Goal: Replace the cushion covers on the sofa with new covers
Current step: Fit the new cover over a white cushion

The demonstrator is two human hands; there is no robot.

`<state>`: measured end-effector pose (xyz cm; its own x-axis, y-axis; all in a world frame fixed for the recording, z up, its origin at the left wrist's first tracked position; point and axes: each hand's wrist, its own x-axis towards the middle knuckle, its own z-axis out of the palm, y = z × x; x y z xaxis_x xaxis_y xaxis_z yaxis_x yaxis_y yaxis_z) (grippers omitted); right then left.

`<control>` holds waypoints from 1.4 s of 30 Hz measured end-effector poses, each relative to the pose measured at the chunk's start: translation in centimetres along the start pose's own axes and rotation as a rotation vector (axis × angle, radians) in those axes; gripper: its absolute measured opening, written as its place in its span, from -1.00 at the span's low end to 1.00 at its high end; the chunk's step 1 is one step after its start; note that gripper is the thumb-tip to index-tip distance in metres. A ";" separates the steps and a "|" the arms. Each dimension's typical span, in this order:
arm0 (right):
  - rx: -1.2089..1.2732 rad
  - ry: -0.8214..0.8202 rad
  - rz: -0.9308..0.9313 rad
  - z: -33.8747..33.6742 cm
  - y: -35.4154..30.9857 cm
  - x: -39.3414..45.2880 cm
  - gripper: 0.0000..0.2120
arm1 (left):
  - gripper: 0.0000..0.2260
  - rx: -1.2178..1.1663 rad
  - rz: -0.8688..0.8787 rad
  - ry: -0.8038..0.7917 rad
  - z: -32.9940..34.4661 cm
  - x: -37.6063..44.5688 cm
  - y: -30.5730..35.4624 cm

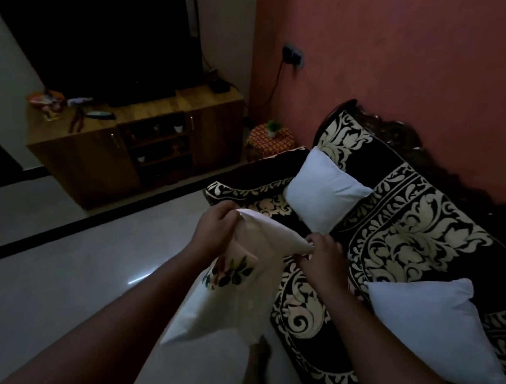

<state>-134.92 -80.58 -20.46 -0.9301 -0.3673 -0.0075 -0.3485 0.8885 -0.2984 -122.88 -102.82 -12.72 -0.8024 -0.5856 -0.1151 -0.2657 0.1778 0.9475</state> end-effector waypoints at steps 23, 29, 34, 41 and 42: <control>0.669 -0.402 -0.029 7.2 -15.1 27.8 -0.74 | -0.17 0.914 -0.189 -0.202 -7.6 24.6 -7.2; 0.560 -0.439 -0.258 3.6 -20.4 32.3 -0.74 | -0.53 1.068 0.440 -0.260 -4.2 36.2 -4.8; 0.073 -0.111 -0.070 1.7 -18.7 34.5 -0.63 | -0.72 0.500 0.292 -0.235 -5.2 42.6 -2.8; 0.086 0.073 0.547 4.0 -13.6 31.8 -0.89 | -0.81 0.380 0.108 -0.104 -7.3 48.7 -1.8; 0.276 0.042 0.620 4.3 -12.9 31.6 -0.82 | -0.81 0.442 0.099 -0.128 -7.7 49.4 -1.8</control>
<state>-159.28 -104.86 -20.91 -0.9541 0.2030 -0.2200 0.2875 0.8267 -0.4836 -157.92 -138.09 -17.82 -0.8874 -0.4516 -0.0927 -0.3643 0.5637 0.7413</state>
